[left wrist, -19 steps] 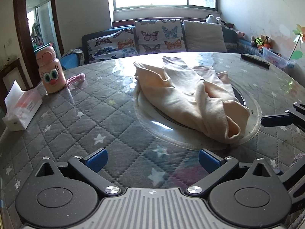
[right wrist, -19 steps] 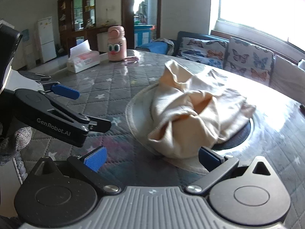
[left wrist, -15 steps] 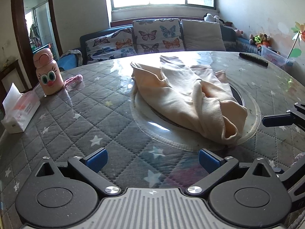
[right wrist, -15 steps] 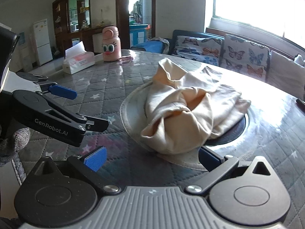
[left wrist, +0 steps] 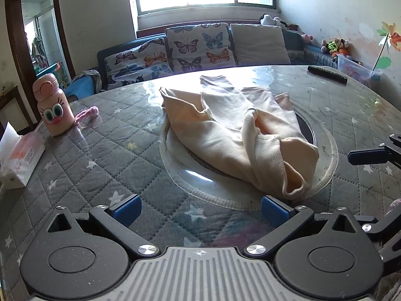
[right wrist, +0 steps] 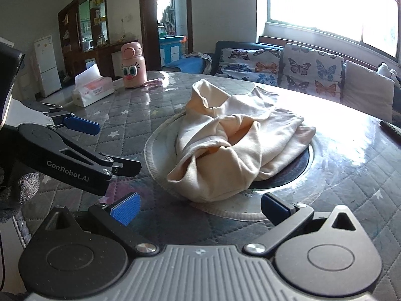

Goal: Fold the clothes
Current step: 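Move both grippers toward the crumpled cream sweatshirt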

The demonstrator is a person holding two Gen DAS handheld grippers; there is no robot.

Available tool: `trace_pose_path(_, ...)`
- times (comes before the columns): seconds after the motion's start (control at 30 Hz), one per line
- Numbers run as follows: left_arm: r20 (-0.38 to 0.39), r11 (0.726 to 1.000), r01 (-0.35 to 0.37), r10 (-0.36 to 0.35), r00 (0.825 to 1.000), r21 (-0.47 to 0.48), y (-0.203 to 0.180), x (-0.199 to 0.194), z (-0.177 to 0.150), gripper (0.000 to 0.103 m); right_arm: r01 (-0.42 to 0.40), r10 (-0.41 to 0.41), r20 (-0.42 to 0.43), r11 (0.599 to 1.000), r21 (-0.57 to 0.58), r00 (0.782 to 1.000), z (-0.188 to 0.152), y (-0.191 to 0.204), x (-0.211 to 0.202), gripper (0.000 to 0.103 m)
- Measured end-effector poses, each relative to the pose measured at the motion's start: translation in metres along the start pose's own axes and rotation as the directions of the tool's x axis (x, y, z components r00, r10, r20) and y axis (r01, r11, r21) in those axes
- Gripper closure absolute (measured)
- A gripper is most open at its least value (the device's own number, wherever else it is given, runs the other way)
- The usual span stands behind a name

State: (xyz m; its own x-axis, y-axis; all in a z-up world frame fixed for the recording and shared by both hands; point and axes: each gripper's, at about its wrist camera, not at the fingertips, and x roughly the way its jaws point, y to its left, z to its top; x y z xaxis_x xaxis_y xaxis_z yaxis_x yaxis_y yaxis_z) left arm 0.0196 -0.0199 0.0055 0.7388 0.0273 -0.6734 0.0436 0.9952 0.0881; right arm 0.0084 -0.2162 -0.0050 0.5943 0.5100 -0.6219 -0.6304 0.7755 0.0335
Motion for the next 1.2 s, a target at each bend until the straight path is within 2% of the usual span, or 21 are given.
trace_pose_path(0.6,0.037,1.0,-0.013,0.013,0.999,0.021,0.009,0.01,0.03,0.0,0.0,0.0,-0.005,0.998,0.059,1.0,0.021,-0.028,0.007,0.001)
trace_pose_path(0.83,0.067,0.998,0.029,-0.033,0.997,0.061,-0.002,0.02,0.056,0.002,0.013,-0.013,-0.003,0.997,0.081,1.0,0.033,-0.043,0.016,0.005)
trace_pose_path(0.93,0.078,0.995,0.051,-0.058,0.995,0.091,-0.01,0.028,0.067,0.009,0.024,-0.023,-0.007,0.995,0.098,1.0,0.037,-0.052,0.02,0.01)
trace_pose_path(1.0,0.08,0.991,0.067,-0.077,0.994,0.115,-0.017,0.037,0.075,0.019,0.031,-0.03,-0.011,0.993,0.114,0.999,0.038,-0.059,0.024,0.012)
trace_pose_path(1.2,0.065,0.976,0.132,-0.145,0.987,0.172,-0.035,0.063,0.094,0.03,0.044,-0.041,-0.024,0.987,0.151,0.999,0.042,-0.079,0.033,0.019)
